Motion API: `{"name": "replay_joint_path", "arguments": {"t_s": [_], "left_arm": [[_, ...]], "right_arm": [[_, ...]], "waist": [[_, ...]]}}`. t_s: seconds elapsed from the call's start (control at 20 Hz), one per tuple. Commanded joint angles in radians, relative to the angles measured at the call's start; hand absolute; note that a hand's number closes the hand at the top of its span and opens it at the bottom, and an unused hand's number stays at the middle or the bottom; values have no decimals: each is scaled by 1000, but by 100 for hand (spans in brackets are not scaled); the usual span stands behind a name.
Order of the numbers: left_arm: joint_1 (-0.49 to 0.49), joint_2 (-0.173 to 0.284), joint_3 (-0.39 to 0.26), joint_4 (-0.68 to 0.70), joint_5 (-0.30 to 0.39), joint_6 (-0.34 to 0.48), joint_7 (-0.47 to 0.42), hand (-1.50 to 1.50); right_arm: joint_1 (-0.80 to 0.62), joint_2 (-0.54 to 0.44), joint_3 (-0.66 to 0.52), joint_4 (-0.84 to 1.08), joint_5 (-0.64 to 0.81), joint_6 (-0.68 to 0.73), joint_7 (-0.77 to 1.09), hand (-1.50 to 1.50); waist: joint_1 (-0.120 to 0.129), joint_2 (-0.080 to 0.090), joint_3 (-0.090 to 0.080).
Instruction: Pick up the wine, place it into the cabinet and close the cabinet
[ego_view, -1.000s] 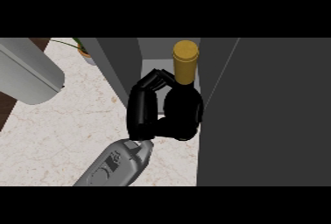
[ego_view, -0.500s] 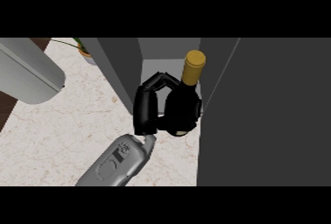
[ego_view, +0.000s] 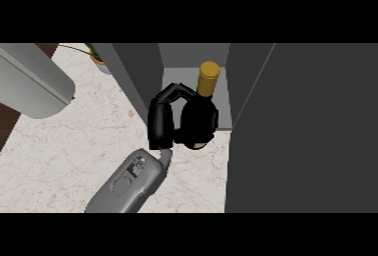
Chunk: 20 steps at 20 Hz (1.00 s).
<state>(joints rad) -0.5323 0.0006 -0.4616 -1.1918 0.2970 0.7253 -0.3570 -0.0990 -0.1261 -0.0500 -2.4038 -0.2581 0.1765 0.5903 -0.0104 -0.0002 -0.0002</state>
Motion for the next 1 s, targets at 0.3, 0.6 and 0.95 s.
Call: {"name": "replay_joint_path", "arguments": {"t_s": [0.3,0.6,0.95], "left_arm": [[-82,0,102,173,94,-74,-99,150],[-134,0,154,220,89,-133,-41,150],[-218,0,183,371,102,-136,-52,150]], "right_arm": [[-42,-10,10,-133,-65,-46,121,-150],[32,7,-20,-149,-84,-36,77,-150],[97,35,30,-178,-66,-19,67,-150]], "waist": [[-8,2,-1],[-6,0,0],[-13,1,0]]}}
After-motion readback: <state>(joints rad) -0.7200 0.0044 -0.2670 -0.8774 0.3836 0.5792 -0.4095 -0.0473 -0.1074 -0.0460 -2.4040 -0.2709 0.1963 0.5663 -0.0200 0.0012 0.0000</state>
